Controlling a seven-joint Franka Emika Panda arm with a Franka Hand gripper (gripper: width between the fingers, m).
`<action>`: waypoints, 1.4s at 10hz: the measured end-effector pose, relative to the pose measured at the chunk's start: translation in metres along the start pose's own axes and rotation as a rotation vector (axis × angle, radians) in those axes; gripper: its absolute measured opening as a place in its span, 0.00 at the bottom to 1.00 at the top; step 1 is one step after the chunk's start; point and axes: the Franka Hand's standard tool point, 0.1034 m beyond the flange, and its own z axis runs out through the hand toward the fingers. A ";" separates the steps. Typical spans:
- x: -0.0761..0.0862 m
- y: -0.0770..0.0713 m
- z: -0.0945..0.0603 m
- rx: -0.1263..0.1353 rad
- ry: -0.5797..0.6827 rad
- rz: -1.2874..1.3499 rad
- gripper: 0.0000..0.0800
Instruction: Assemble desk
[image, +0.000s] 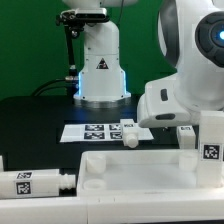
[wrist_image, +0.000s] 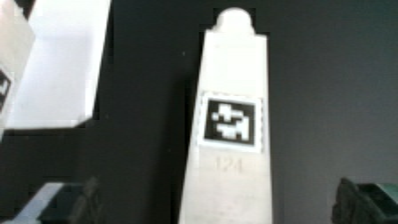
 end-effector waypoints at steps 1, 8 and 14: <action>-0.002 0.002 0.009 0.014 -0.020 0.074 0.81; -0.010 0.004 0.022 0.055 -0.108 0.136 0.81; 0.003 0.004 0.032 0.059 -0.046 0.178 0.81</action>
Offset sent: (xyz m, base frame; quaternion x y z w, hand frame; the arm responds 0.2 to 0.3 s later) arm 0.0000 0.0000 0.0000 0.0000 0.0000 0.0000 1.0000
